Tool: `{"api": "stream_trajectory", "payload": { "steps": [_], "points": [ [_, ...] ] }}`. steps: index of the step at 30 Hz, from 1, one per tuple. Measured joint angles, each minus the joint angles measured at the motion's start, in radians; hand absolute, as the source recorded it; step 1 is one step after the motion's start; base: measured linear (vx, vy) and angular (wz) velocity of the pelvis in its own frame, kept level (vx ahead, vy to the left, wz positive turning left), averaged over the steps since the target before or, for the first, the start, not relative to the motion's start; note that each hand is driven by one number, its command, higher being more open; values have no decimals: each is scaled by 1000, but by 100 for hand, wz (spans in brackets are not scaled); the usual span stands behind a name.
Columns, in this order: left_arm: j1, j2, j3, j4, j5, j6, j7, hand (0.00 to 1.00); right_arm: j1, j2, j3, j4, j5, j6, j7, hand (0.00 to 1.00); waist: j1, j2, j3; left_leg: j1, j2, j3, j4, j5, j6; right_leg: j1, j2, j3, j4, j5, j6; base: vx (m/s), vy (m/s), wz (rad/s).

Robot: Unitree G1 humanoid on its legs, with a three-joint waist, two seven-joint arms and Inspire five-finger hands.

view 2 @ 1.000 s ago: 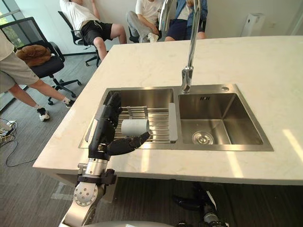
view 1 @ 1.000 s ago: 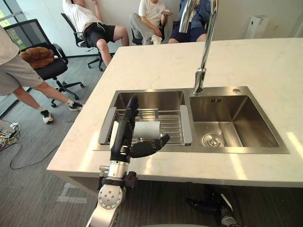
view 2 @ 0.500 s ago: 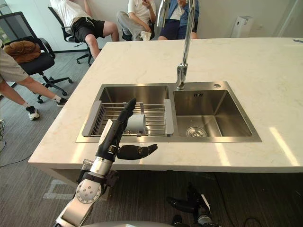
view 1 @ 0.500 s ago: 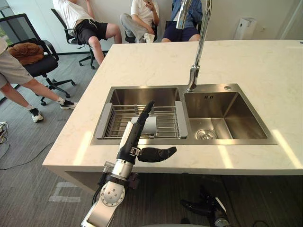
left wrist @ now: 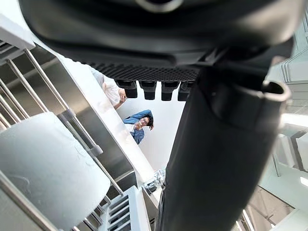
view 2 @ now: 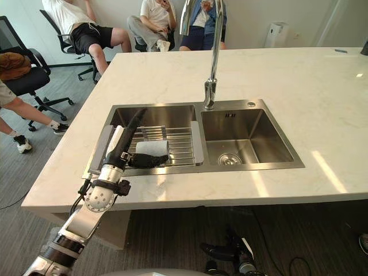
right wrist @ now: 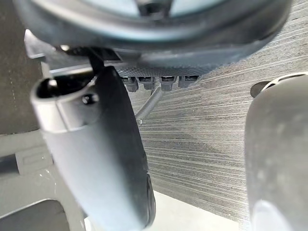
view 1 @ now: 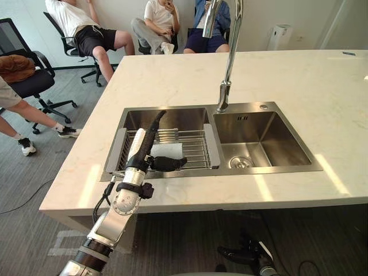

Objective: Walk over to the sink, pick up the cup, carry it to the dishwasher, place the cup inside the dishwasher, then close the dishwasher door

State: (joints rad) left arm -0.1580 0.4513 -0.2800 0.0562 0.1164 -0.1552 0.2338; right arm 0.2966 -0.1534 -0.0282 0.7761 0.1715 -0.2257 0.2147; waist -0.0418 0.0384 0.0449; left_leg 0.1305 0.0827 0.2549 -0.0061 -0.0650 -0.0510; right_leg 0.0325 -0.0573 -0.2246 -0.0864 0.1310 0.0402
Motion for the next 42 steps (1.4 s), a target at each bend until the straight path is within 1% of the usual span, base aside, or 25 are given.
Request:
{"api": "stream_trajectory", "payload": {
  "steps": [3, 4, 7, 10, 12, 17, 22, 26, 29, 33, 35, 38, 42],
  "points": [
    [-71, 35, 0, 69, 0, 28, -5, 100, -1, -5, 15, -7, 0, 8, 10, 100, -6, -10, 5, 1, 0, 7, 0, 0, 0, -2, 0, 7, -4, 3, 0, -46, -3, -7],
    [-88, 47, 0, 85, 1, 43, -12, 100, -1, -6, 16, -7, 0, 9, 15, 100, -10, -11, 6, 1, 0, 9, 0, 0, 0, -4, 0, 10, -4, 4, 0, -33, -3, -7],
    [-117, 62, 0, 119, 3, 60, -17, 100, -1, -6, 22, -7, 0, 18, 20, 100, -14, -11, 6, 1, 0, 14, -1, 0, 0, -8, 1, 14, -4, 4, 0, -17, -2, -8],
    [-159, 107, 0, 157, 28, 84, -36, 100, -2, -7, 36, -10, 0, 30, 28, 100, -18, -12, 7, 0, -1, 34, -3, 0, 0, -19, 4, 33, -4, 9, -1, -24, -1, -16],
    [-173, 134, -1, 159, 49, 89, -57, 100, 0, -8, 36, -10, 0, 32, 29, 100, -30, -14, 9, 2, -3, 37, -3, -1, 0, -20, 4, 36, -4, 9, 0, -27, -2, -6],
    [-222, 159, -4, 191, 128, 92, -94, 100, 8, -18, 46, -11, 0, 37, 48, 100, -31, -15, 9, 3, -5, 54, -5, -2, 0, -31, 4, 56, -5, 16, 1, -35, 0, -11],
    [-224, 172, -15, 194, 198, 96, -117, 100, 20, -29, 68, -28, 0, 38, 55, 100, -43, -18, 12, 3, -8, 58, -5, -2, 0, -34, 3, 62, -6, 19, 2, -36, -4, -4],
    [-224, 173, -20, 194, 201, 104, -127, 100, 21, -30, 77, -45, 0, 39, 61, 100, -45, -26, 26, 5, -8, 61, -2, -2, 1, -35, 3, 68, -6, 22, 1, -36, -7, -4],
    [-220, 174, -24, 193, 217, 114, -136, 100, 21, -32, 77, -45, 0, 39, 61, 100, -45, -25, 27, 5, -9, 61, 0, -5, 2, -35, 3, 70, -6, 22, 2, -19, -4, -2],
    [-199, 176, -24, 172, 249, 125, -169, 100, 20, -40, 77, -45, 0, 43, 68, 100, -44, -23, 29, 6, -9, 61, 5, -9, 2, -35, 3, 75, -6, 23, 3, -26, -5, -4],
    [-183, 176, -24, 170, 281, 131, -191, 100, 20, -41, 77, -49, 0, 46, 74, 100, -44, -23, 30, 6, -9, 61, 7, -12, 2, -35, 3, 77, -6, 23, 3, -15, -4, -1],
    [-170, 176, -24, 169, 319, 132, -201, 100, 20, -41, 77, -49, 0, 47, 83, 100, -44, -23, 30, 6, -9, 60, 7, -12, 2, -35, 3, 78, -6, 23, 3, 0, 0, 0],
    [-171, 192, -33, 145, 367, 149, -219, 100, 17, -42, 77, -49, 0, 48, 89, 100, -48, -23, 31, 6, -10, 60, 7, -13, 3, -36, 3, 78, -6, 23, 3, 0, 0, 0]
  ]
}}
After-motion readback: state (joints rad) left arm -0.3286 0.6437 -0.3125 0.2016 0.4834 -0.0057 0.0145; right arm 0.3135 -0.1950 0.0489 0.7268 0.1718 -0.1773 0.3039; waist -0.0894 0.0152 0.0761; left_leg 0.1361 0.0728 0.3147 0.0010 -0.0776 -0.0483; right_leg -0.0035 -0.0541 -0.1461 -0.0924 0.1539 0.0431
